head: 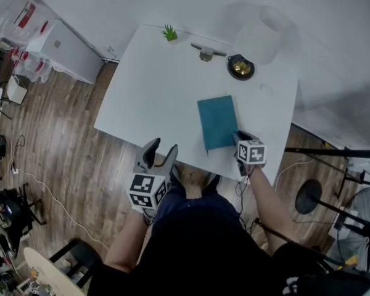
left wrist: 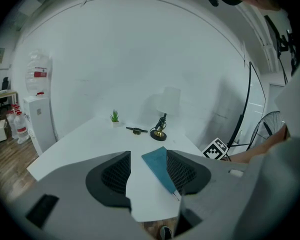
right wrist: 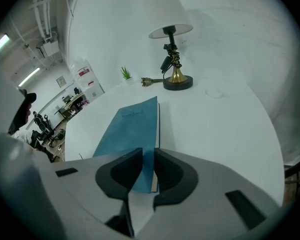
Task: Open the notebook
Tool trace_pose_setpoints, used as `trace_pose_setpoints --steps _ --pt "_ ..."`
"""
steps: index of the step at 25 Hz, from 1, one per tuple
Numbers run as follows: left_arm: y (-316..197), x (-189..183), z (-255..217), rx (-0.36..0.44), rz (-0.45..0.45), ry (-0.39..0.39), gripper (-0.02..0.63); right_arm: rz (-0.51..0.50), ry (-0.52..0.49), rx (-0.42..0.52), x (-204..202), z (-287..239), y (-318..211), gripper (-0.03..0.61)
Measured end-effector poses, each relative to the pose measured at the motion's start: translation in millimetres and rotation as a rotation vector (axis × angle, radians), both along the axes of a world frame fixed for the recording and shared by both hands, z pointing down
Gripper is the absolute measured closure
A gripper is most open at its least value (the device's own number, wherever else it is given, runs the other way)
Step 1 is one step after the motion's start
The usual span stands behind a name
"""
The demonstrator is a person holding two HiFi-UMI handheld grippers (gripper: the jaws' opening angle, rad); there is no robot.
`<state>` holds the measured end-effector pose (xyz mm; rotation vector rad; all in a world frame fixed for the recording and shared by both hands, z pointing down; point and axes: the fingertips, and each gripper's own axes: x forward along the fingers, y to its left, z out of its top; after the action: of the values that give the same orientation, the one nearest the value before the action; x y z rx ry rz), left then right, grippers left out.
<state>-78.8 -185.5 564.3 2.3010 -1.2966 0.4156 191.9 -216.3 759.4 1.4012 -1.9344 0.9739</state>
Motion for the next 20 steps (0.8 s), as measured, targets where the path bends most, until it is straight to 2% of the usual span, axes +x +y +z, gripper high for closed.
trace_pose_setpoints --steps 7,12,15,20 --pt "5 3 -8 0.01 -0.018 0.028 0.394 0.03 -0.088 -0.006 -1 -17 0 0.547" --pt "11 4 -13 0.027 -0.01 0.009 0.396 0.027 -0.144 0.034 -11 -48 2 0.554" --pt "10 -1 -17 0.04 -0.007 0.007 0.396 0.008 -0.137 0.07 -27 -73 4 0.553" --pt "10 -15 -18 0.046 -0.009 0.016 0.397 -0.035 -0.189 0.109 -70 -101 12 0.554"
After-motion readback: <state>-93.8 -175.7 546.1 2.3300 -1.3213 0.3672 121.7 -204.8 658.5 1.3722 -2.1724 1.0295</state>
